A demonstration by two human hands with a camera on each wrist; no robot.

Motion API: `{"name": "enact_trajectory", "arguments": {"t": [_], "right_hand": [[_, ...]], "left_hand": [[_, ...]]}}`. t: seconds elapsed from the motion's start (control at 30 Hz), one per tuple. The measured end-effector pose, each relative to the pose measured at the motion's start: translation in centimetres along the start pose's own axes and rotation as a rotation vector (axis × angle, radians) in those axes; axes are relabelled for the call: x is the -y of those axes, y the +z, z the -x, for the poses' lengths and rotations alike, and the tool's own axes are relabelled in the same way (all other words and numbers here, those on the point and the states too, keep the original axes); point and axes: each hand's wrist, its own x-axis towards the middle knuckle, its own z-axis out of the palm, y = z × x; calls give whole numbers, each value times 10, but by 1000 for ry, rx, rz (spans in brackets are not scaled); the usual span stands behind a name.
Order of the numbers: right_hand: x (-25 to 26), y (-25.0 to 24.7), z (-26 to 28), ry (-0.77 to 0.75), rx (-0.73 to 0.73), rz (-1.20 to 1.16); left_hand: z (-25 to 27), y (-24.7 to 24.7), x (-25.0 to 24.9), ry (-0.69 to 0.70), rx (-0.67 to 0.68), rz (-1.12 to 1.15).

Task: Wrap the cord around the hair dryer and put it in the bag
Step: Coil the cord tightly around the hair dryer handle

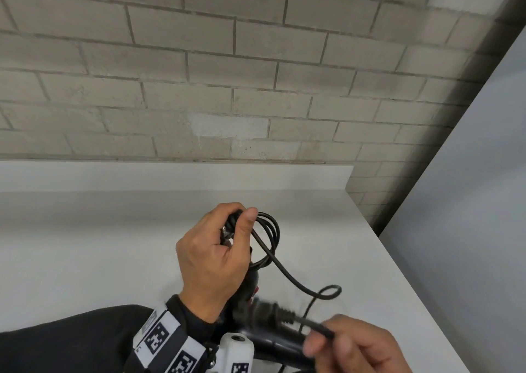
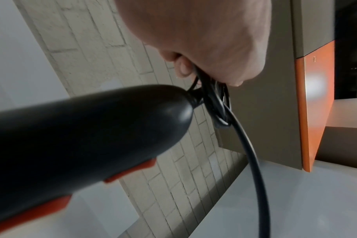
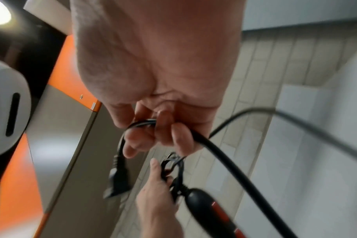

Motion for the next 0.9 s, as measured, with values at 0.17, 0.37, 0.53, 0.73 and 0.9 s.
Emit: {"name": "enact_trajectory", "arguments": {"t": [0.17, 0.37, 0.53, 0.73, 0.9], "right_hand": [[3, -33, 13, -24, -259, 793], [-26, -74, 26, 60, -295, 1152], [-44, -72, 19, -205, -368, 1226], [-32, -12, -12, -479, -597, 1049], [-31, 2, -25, -396, -356, 1132]], "left_hand": [[3, -3, 0, -29, 9, 19], [5, -2, -3, -50, 21, 25], [8, 0, -7, -33, 32, 25], [11, 3, -15, -4, 39, 25], [11, 2, -17, 38, 31, -19]]}}
